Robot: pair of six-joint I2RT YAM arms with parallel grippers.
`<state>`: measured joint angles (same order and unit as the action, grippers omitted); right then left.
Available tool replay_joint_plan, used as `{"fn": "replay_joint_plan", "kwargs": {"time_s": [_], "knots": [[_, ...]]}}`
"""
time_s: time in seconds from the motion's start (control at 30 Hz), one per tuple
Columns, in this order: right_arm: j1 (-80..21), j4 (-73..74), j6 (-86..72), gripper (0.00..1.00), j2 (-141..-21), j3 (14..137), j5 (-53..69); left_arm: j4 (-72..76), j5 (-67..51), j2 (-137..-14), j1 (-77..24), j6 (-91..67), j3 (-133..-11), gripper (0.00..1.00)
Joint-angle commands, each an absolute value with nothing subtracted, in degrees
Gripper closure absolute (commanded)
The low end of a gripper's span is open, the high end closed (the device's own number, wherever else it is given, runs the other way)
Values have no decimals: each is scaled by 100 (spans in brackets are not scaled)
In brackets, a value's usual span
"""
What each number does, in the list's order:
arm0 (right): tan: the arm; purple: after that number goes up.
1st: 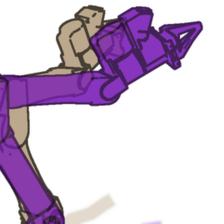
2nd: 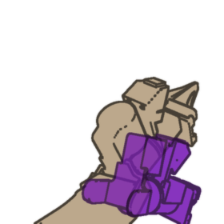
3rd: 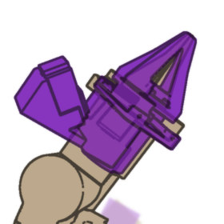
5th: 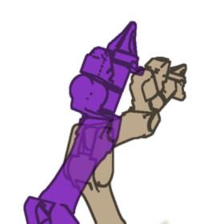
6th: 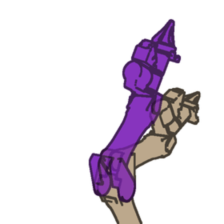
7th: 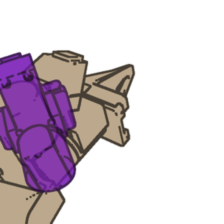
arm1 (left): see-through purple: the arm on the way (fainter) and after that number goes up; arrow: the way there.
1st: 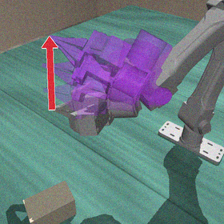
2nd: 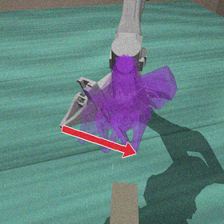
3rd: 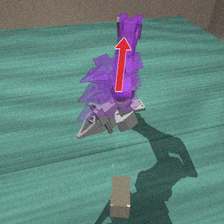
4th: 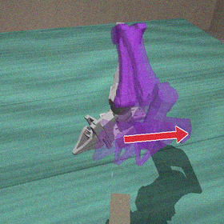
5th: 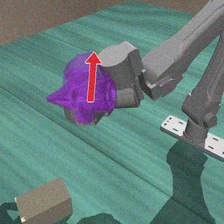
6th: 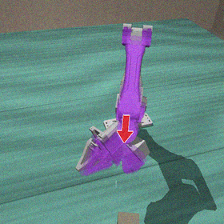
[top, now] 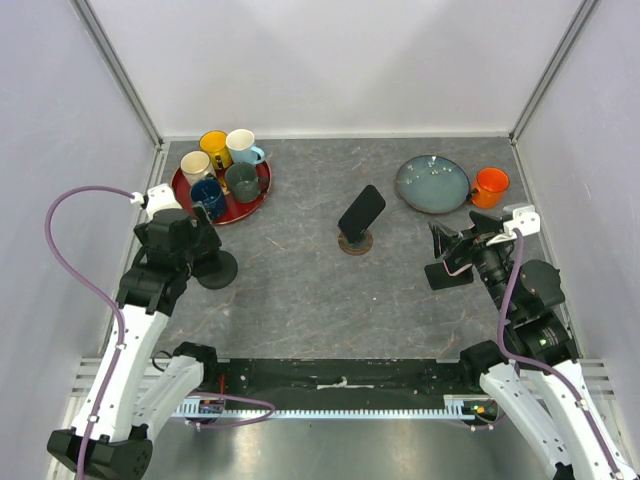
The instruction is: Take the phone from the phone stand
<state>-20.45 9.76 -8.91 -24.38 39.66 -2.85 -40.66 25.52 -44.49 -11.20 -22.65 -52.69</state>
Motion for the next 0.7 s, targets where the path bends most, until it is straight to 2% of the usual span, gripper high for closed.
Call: {"fn": "replay_joint_plan", "kwargs": {"time_s": [0.0,0.5,0.67], "knots": [[-2100,774,-817,2,-2364,3858,-431,-4043,2918,-4447,-1090,-1882,-5476,4],[-2118,756,-809,2,-2329,3806,-475,-3920,3041,-4808,-1099,-1907,-5256,8],[-2118,738,-809,2,-2312,3788,-483,-3894,2796,-4676,-1099,-1846,-5300,28]]}}
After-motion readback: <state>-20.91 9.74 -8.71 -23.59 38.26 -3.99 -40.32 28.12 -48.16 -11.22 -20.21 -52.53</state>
